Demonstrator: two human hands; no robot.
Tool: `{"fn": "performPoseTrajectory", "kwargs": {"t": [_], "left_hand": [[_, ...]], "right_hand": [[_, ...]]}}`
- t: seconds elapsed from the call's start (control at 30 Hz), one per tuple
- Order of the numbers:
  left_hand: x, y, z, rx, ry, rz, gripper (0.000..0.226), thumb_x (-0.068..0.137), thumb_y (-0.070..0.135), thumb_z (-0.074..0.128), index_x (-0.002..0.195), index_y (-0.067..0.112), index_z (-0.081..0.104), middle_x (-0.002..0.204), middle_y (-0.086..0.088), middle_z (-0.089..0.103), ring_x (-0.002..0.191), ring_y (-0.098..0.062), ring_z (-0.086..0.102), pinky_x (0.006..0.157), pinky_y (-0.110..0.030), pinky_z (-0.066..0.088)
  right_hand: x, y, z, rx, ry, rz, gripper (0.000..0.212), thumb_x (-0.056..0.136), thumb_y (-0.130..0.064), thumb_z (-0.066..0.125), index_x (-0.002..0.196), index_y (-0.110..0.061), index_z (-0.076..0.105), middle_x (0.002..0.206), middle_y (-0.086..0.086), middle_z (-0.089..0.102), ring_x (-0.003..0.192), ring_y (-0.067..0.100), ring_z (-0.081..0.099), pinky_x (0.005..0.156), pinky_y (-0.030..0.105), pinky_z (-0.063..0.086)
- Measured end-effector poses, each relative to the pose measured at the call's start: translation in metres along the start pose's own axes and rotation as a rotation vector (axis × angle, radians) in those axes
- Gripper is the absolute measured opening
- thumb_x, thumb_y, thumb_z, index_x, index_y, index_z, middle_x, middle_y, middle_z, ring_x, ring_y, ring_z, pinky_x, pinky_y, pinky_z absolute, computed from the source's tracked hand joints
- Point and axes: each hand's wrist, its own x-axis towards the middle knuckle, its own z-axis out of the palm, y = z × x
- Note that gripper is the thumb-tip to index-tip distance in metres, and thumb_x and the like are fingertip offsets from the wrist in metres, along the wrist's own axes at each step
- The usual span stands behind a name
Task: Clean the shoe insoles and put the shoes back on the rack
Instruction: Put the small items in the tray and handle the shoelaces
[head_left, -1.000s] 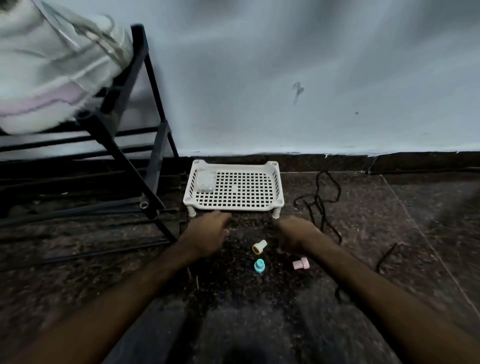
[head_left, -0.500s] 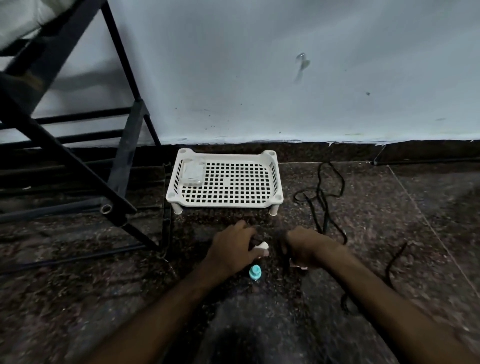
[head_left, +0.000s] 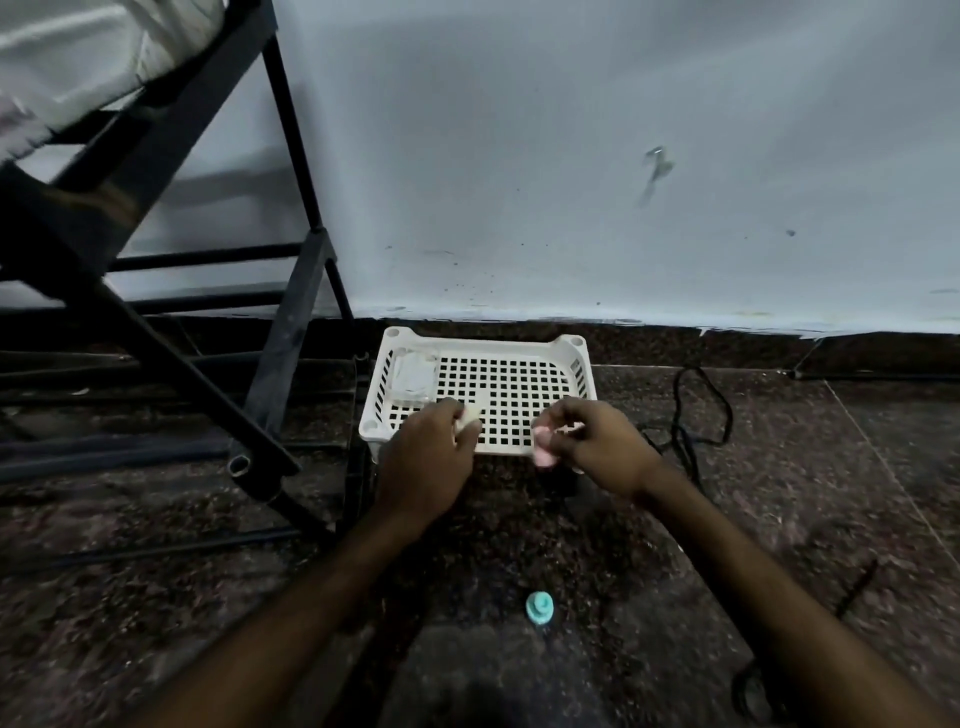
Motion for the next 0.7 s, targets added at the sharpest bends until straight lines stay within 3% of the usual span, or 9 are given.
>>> {"fn": "performPoseTrajectory", "kwargs": {"t": [0.1, 0.2, 0.33, 0.47, 0.57, 0.7], "left_hand": [[0.017, -0.016, -0.005, 0.13, 0.028, -0.053, 0.026, 0.093, 0.038, 0.052, 0.105, 0.016, 0.059, 0.103, -0.005, 0.065, 0.098, -0.028, 0.06, 0.078, -0.038, 0.046], [0.024, -0.02, -0.002, 0.213, 0.039, -0.071, 0.026, 0.093, 0.041, 0.049, 0.101, 0.016, 0.057, 0.099, -0.004, 0.064, 0.095, -0.028, 0.06, 0.076, -0.039, 0.046], [0.017, -0.02, 0.008, 0.203, 0.04, -0.086, 0.027, 0.093, 0.039, 0.052, 0.102, 0.015, 0.058, 0.105, -0.004, 0.062, 0.1, -0.028, 0.058, 0.078, -0.041, 0.044], [0.012, -0.023, 0.007, 0.16, 0.048, -0.087, 0.027, 0.092, 0.041, 0.051, 0.103, 0.018, 0.057, 0.106, -0.001, 0.061, 0.1, -0.024, 0.057, 0.076, -0.04, 0.045], [0.01, -0.024, -0.001, 0.218, 0.039, -0.027, 0.028, 0.092, 0.044, 0.049, 0.105, 0.021, 0.056, 0.107, 0.002, 0.059, 0.103, -0.021, 0.054, 0.075, -0.038, 0.046], [0.011, -0.035, -0.007, 0.217, 0.046, 0.009, 0.027, 0.091, 0.037, 0.054, 0.102, 0.013, 0.058, 0.106, -0.006, 0.059, 0.098, -0.027, 0.056, 0.076, -0.041, 0.048]], "right_hand": [[0.041, -0.022, 0.007, 0.057, 0.074, 0.022, 0.003, 0.091, -0.012, 0.06, 0.091, -0.009, 0.062, 0.076, 0.003, 0.069, 0.054, 0.004, 0.064, 0.053, 0.022, 0.053], [0.075, -0.038, 0.019, 0.071, 0.126, -0.004, 0.005, 0.091, -0.015, 0.057, 0.09, -0.013, 0.062, 0.077, 0.007, 0.071, 0.061, 0.012, 0.068, 0.058, 0.035, 0.06], [0.095, -0.036, 0.041, -0.111, 0.103, -0.073, 0.011, 0.091, -0.016, 0.062, 0.101, -0.014, 0.063, 0.082, 0.004, 0.07, 0.059, 0.005, 0.058, 0.046, 0.01, 0.043], [0.108, -0.034, 0.048, -0.085, 0.21, -0.101, 0.008, 0.084, -0.014, 0.07, 0.092, -0.014, 0.07, 0.082, 0.0, 0.072, 0.072, 0.01, 0.067, 0.062, 0.02, 0.05], [0.123, -0.03, 0.052, -0.079, 0.238, -0.027, 0.004, 0.083, -0.019, 0.07, 0.083, -0.017, 0.067, 0.072, -0.007, 0.07, 0.071, 0.012, 0.066, 0.067, 0.025, 0.051], [0.13, -0.031, 0.073, -0.048, 0.166, 0.087, 0.017, 0.087, -0.029, 0.064, 0.092, -0.013, 0.061, 0.086, 0.003, 0.071, 0.079, 0.018, 0.064, 0.07, 0.03, 0.051]]}}
